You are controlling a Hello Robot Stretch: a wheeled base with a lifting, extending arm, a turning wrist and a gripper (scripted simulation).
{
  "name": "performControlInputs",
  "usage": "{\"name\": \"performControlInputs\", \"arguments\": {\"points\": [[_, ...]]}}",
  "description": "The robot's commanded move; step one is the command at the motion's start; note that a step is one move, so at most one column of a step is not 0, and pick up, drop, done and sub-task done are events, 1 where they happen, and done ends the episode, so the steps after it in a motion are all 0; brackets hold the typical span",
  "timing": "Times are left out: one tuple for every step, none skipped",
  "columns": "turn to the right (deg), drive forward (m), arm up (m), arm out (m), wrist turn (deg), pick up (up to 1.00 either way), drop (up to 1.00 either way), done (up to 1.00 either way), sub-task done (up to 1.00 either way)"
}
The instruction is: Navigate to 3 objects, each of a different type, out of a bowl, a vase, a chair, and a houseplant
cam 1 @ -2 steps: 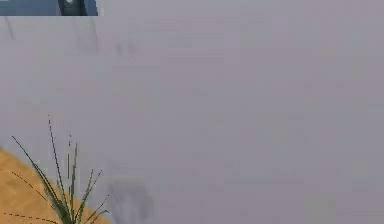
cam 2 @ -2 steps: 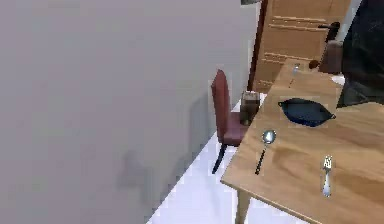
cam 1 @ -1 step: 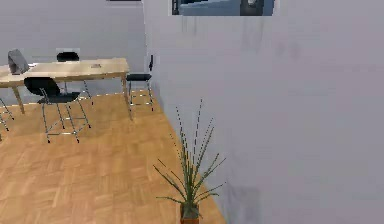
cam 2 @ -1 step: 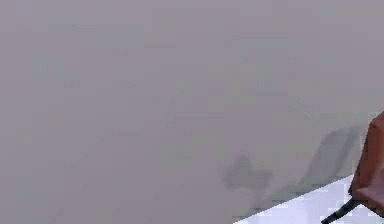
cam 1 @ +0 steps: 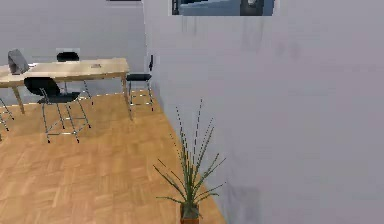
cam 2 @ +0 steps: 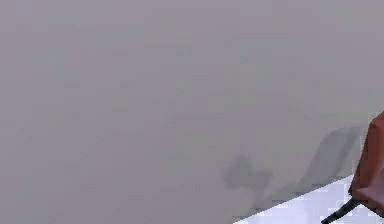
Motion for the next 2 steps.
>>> {"name": "performControlInputs", "arguments": {"points": [[45.0,0.00,0.00,0.00,0.0,0.00,0.00,0.00,0.00],[45.0,0.00,0.00,0.00,0.0,0.00,0.00,0.00,0.00]]}}
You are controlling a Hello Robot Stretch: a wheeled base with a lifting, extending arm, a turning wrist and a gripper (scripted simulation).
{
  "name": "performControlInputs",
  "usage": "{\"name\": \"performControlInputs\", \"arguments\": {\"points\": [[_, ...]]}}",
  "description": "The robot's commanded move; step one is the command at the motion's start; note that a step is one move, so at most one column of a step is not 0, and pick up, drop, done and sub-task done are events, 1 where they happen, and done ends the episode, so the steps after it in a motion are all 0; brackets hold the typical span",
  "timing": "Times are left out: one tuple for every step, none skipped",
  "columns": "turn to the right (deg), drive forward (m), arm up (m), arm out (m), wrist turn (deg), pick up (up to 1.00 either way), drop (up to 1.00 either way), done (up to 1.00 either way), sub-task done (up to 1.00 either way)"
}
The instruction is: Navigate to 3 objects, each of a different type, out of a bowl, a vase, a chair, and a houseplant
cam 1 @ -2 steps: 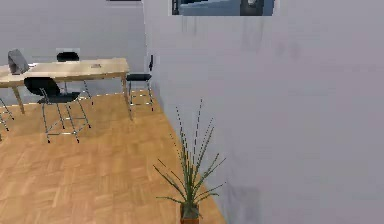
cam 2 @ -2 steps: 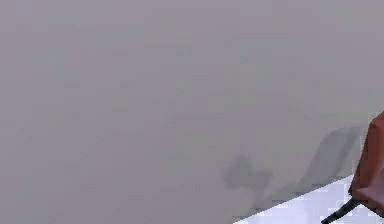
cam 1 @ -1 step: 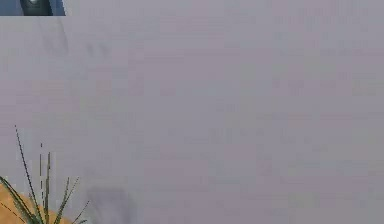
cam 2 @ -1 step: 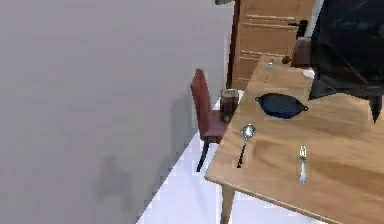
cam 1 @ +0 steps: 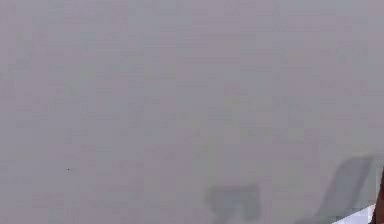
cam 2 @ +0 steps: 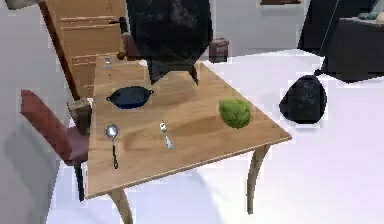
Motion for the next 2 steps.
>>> {"name": "performControlInputs", "arguments": {"points": [[45.0,0.00,0.00,0.00,0.0,0.00,0.00,0.00,0.00],[24.0,0.00,0.00,0.00,0.0,0.00,0.00,0.00,0.00]]}}
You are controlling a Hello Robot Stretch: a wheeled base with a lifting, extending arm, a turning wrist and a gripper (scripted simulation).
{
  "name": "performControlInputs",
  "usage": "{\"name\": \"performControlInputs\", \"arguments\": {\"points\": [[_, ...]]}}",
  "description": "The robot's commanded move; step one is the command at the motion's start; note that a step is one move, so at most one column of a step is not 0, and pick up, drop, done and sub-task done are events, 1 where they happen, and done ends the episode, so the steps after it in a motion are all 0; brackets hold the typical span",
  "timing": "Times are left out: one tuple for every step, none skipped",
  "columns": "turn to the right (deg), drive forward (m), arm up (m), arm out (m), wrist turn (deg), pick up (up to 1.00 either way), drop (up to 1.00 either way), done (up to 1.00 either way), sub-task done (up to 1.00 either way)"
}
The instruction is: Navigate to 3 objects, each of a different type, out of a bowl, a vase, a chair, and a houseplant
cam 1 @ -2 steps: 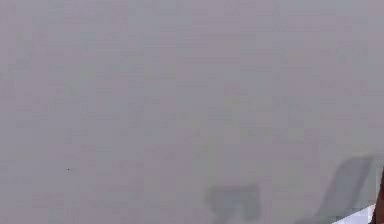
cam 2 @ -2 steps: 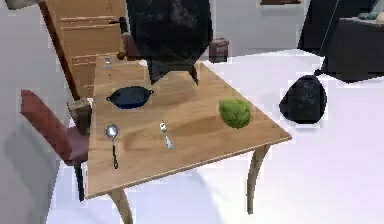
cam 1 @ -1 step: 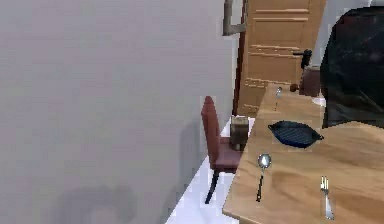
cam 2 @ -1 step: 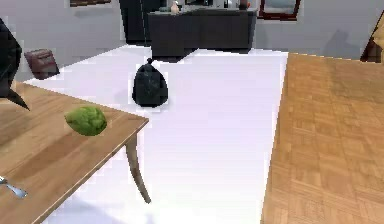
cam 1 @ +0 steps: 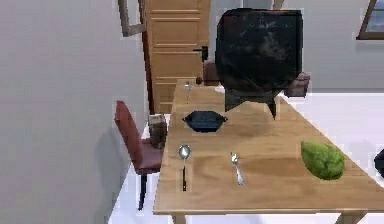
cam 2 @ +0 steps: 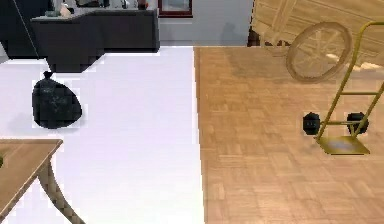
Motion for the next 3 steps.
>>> {"name": "performControlInputs", "arguments": {"points": [[0.0,0.05,0.00,0.00,0.0,0.00,0.00,0.00,0.00],[-9.0,0.00,0.00,0.00,0.0,0.00,0.00,0.00,0.00],[0.0,0.00,0.00,0.00,0.0,0.00,0.00,0.00,1.00]]}}
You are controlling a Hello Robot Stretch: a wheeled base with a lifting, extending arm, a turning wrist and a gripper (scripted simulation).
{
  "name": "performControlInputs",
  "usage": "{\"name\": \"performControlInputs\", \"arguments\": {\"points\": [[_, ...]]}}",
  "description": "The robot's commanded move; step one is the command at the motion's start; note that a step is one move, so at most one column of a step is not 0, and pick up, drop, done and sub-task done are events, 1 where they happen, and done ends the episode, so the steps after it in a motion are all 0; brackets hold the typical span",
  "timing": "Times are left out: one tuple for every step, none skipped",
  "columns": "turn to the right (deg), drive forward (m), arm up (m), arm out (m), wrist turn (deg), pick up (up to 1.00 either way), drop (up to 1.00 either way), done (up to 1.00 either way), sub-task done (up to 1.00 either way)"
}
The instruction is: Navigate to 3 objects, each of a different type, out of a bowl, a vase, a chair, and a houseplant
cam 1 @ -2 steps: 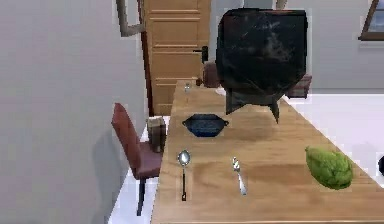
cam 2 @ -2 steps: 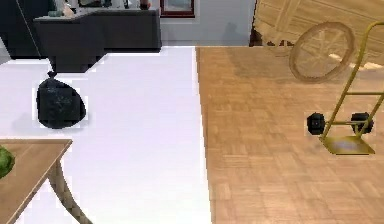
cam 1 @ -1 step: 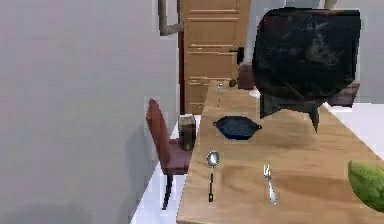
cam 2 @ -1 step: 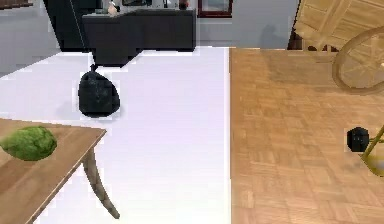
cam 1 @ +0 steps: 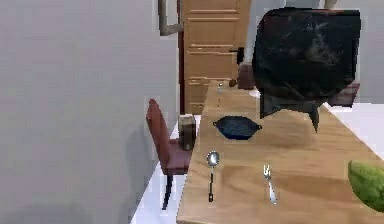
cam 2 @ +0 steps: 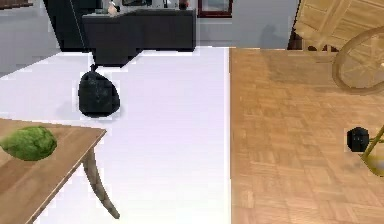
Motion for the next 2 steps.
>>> {"name": "performControlInputs", "arguments": {"points": [[45.0,0.00,0.00,0.00,0.0,0.00,0.00,0.00,0.00],[45.0,0.00,0.00,0.00,0.0,0.00,0.00,0.00,0.00]]}}
